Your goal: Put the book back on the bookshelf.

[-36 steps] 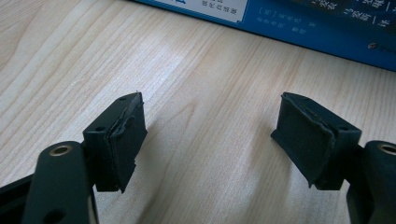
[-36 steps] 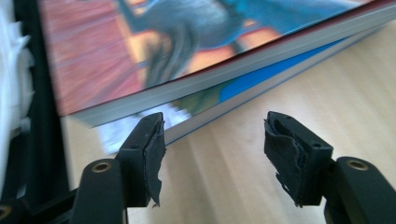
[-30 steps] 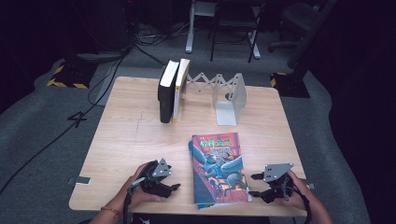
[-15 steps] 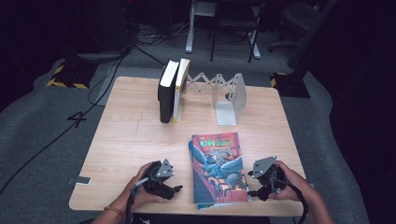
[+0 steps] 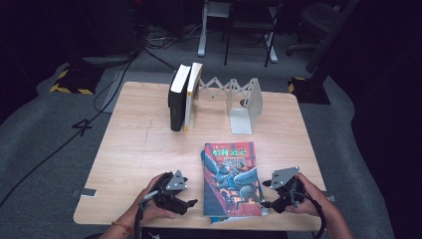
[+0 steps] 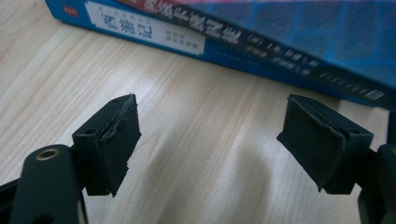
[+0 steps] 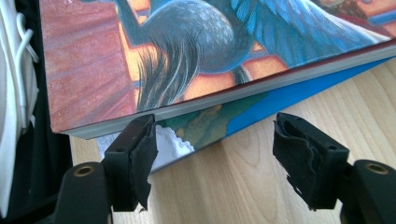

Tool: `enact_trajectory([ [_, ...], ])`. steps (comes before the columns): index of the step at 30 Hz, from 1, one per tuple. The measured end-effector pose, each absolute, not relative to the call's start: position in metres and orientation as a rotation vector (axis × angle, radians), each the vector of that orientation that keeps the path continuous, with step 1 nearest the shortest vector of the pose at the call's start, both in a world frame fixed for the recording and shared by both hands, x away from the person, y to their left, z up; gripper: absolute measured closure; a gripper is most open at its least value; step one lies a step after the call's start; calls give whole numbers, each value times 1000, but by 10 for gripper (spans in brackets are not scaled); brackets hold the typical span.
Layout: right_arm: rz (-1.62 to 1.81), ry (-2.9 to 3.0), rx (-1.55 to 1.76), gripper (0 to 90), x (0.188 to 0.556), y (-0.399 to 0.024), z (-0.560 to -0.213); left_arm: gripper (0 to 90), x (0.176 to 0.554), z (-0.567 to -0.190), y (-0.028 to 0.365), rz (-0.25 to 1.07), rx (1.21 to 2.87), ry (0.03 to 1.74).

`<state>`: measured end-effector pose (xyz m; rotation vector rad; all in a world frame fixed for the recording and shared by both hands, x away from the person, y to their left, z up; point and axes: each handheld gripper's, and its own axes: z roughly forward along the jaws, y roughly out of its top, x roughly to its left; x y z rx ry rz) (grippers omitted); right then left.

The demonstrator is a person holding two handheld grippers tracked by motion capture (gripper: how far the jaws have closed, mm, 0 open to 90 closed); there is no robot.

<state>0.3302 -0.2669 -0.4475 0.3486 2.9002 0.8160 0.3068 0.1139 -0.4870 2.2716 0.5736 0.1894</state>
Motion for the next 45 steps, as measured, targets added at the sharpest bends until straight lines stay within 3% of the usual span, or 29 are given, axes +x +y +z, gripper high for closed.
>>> enact_trajectory([
  [20,916,2784,541,337,336,-268,-454,225,332,-490,112,289,2290,628],
  [45,1035,2628,796,368,345,-268,-439,234,349,-490,99,349,2283,637],
])
